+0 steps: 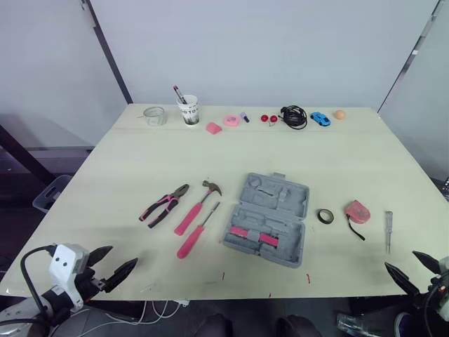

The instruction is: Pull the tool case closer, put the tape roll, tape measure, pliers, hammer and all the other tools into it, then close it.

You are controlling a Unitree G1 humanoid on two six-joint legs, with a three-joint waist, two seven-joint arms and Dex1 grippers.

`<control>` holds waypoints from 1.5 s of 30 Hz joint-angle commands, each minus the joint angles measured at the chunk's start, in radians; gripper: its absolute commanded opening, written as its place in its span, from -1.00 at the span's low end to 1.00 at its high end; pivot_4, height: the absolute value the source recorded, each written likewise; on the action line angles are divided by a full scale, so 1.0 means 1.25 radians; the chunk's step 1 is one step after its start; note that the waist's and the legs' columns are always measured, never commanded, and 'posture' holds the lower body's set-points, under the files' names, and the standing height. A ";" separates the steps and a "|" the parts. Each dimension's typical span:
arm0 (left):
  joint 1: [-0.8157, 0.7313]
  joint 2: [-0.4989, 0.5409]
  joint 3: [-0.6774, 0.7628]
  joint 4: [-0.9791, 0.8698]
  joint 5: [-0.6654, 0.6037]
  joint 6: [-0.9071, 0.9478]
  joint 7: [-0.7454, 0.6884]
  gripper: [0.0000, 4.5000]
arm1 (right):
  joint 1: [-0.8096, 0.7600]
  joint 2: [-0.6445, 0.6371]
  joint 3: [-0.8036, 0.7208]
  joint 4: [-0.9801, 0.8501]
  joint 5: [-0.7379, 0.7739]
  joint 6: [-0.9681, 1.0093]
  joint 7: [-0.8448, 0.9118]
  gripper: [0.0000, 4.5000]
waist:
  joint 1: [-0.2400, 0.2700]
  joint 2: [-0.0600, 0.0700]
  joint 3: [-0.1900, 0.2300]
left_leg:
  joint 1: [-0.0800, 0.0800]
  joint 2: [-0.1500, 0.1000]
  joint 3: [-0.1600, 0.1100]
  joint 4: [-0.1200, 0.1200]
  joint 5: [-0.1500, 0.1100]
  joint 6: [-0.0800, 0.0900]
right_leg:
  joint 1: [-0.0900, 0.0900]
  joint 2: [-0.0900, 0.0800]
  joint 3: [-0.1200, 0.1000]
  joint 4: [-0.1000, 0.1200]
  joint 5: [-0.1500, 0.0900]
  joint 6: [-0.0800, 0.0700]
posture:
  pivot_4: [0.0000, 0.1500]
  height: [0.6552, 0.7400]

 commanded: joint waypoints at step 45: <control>-0.578 0.078 -0.300 0.309 0.118 -0.013 -0.209 0.95 | -0.335 -0.105 0.217 -0.053 -0.077 0.167 0.035 1.00 | 0.001 -0.002 -0.001 | 0.000 -0.003 0.004 0.001 0.001 0.001 | 0.003 0.009 -0.001 0.000 0.002 0.003 | 1.00 1.00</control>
